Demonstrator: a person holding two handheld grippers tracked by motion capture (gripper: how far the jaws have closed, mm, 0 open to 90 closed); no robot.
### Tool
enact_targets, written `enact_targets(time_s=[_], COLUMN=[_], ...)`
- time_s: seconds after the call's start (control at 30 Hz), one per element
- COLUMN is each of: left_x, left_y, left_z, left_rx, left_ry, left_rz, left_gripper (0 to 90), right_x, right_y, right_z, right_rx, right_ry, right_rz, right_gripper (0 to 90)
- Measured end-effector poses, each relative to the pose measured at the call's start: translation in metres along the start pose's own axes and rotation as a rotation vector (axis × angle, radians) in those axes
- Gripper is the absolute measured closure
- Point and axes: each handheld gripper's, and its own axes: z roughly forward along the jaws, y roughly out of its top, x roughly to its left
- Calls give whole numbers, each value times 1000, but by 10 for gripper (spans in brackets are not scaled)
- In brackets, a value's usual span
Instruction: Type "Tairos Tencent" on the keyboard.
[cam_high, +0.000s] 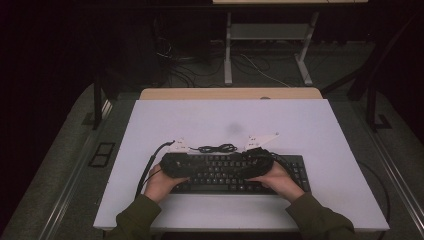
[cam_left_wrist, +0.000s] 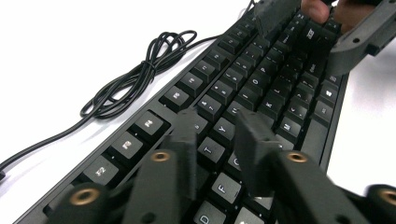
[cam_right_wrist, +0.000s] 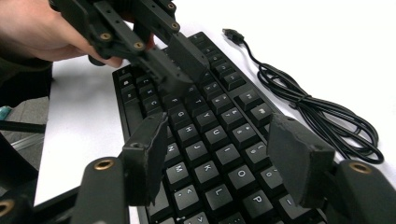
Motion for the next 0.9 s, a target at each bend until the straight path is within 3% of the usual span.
enact_targets(time_s=[0.47,0.9], left_x=[0,-2], left_y=[-2,-6], left_z=[-11,-23], left_rx=[-1,-28], left_ry=[30,63], left_rz=[-7,-6], left_gripper=[315,146], right_x=[-8,-14], right_y=[-11,-22], right_z=[-15,-36], right_rx=[-13,-63], right_ry=[-38,-126], right_rz=[18,46], right_gripper=[301,239])
